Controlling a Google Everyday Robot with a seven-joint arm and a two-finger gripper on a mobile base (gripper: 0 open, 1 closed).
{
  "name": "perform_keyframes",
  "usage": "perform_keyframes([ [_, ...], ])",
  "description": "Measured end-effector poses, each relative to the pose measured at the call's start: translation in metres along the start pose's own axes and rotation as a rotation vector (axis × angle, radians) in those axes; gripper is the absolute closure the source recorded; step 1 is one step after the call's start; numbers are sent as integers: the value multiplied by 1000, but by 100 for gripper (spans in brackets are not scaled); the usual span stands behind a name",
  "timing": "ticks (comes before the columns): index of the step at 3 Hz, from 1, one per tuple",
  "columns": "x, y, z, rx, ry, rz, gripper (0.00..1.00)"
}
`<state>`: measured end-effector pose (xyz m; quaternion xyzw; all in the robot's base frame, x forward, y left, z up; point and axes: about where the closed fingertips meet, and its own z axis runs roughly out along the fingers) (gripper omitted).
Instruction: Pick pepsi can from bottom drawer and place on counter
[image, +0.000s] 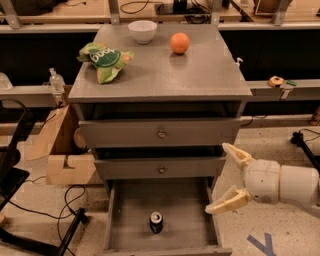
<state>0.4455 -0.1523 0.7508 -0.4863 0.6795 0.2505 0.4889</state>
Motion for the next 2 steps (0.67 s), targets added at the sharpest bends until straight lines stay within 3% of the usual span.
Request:
perform_keyframes([
  [1, 12, 3, 8, 6, -71, -51, 0],
  [2, 12, 3, 8, 6, -71, -51, 0],
])
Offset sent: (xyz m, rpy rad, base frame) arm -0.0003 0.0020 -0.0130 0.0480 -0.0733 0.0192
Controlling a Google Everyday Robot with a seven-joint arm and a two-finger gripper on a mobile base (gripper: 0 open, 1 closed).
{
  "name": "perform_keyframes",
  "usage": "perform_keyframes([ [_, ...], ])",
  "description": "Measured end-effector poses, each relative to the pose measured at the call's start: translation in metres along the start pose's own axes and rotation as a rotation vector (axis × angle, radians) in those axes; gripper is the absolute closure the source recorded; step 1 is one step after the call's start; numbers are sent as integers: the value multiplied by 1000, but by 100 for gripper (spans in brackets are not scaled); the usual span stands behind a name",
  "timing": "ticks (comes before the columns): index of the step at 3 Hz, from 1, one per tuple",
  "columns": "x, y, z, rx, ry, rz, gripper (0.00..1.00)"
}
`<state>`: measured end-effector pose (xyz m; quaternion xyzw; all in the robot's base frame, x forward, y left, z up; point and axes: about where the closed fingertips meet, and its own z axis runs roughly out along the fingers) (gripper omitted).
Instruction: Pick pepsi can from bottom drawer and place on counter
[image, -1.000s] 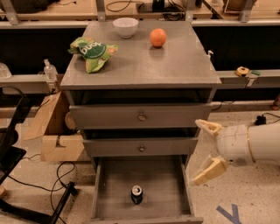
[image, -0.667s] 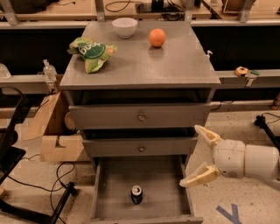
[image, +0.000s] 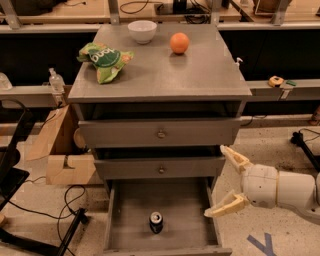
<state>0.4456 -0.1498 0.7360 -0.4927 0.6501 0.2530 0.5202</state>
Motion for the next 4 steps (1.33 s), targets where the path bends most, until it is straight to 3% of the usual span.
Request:
perform_keyframes([
  [1, 31, 11, 24, -30, -26, 0, 0],
  [2, 90, 28, 62, -71, -65, -52, 0],
  [3, 166, 38, 103, -103, -90, -104, 0],
  [4, 263, 44, 154, -134, -136, -27, 0],
])
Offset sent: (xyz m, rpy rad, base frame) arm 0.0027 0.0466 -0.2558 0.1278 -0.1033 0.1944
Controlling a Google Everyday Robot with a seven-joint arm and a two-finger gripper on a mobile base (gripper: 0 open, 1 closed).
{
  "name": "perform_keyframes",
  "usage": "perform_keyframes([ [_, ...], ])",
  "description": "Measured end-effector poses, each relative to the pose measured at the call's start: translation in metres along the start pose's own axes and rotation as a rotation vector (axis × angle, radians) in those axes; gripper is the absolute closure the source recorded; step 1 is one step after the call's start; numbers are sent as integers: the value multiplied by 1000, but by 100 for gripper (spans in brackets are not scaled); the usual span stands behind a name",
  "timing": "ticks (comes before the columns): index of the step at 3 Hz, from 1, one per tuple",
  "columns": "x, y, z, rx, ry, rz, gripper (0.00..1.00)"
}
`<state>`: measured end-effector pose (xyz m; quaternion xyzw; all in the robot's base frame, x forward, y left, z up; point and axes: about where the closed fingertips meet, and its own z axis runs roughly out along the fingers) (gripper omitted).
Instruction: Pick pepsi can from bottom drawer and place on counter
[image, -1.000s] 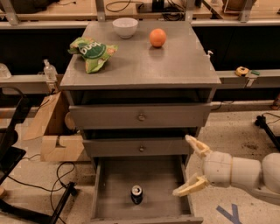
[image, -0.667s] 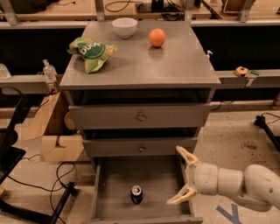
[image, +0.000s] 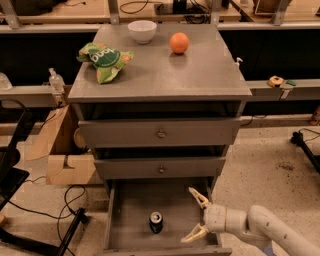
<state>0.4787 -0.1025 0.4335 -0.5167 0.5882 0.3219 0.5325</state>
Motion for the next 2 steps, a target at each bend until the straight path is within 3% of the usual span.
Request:
perform_keyframes([
  [1, 2, -2, 2, -2, 1, -2, 0],
  [2, 30, -19, 22, -10, 0, 8, 0],
])
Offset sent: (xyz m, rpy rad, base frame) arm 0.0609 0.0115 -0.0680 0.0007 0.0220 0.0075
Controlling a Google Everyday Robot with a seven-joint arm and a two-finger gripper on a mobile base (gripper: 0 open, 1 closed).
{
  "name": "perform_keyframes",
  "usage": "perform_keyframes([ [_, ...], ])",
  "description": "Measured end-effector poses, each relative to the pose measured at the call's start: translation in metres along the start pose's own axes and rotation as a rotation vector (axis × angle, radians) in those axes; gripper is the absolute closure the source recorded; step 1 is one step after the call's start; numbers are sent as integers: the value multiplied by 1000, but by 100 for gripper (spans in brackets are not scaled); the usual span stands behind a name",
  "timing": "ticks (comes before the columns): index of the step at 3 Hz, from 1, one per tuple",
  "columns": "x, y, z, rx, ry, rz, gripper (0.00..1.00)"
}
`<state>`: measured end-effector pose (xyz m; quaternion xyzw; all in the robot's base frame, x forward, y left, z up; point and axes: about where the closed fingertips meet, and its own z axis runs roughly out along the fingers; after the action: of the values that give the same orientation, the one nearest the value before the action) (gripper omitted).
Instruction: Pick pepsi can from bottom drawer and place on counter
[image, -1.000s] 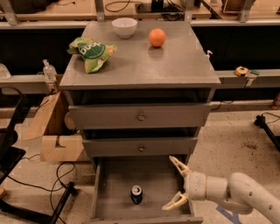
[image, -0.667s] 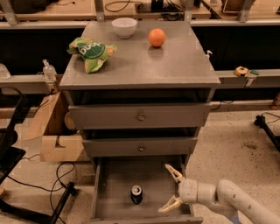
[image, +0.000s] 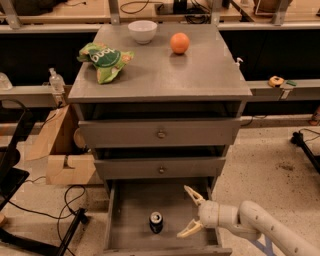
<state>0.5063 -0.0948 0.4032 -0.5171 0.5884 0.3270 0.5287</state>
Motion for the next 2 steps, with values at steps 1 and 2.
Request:
perform_keyframes([
  [1, 73, -12, 39, -51, -2, 21, 0],
  [2, 115, -31, 56, -60, 16, 12, 0],
])
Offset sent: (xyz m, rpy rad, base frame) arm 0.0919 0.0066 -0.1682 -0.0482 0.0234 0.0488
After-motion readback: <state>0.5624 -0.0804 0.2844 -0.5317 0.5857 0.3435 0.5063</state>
